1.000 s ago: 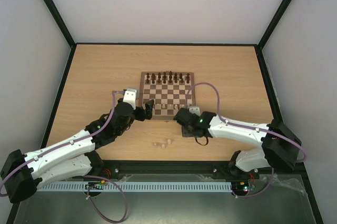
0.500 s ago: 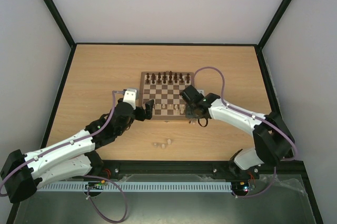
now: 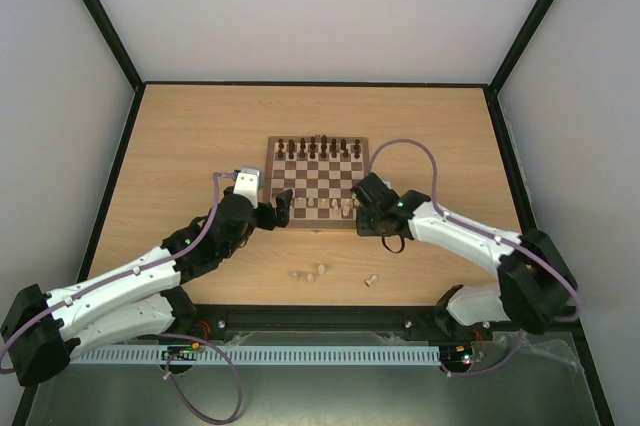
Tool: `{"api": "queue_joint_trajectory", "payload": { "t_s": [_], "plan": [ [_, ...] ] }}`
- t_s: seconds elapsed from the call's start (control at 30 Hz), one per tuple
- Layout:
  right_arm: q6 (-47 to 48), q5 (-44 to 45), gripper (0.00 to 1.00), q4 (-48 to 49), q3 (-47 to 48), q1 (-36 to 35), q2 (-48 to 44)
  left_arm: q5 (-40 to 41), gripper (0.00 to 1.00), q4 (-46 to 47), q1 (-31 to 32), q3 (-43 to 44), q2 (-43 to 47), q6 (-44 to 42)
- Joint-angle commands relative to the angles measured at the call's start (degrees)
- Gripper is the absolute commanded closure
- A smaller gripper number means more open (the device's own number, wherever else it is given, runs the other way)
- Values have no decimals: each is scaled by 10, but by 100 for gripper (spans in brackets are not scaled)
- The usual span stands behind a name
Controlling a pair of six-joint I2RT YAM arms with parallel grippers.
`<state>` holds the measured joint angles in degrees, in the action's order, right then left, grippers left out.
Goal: Set up the chess pieces on the board
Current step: Pick up the chess piece at the center of the board.
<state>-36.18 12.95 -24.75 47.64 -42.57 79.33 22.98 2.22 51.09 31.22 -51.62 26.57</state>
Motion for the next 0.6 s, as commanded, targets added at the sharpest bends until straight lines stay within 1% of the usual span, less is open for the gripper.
{"api": "queue_joint_trajectory", "payload": {
  "t_s": [0.0, 0.07, 0.2, 0.57],
  "plan": [
    [-35, -36, 59, 0, -57, -22, -68, 4, 1, 3, 1, 19, 3, 2],
    [-48, -32, 55, 0, -71, -38, -78, 2, 1, 4, 1, 19, 1, 2],
    [-61, -22, 52, 1, -76, -62, -73, 1, 1, 5, 1, 19, -4, 2],
    [-63, -15, 51, 5, -68, -73, -51, 5, 1, 5, 1, 19, -5, 2]
  ]
}}
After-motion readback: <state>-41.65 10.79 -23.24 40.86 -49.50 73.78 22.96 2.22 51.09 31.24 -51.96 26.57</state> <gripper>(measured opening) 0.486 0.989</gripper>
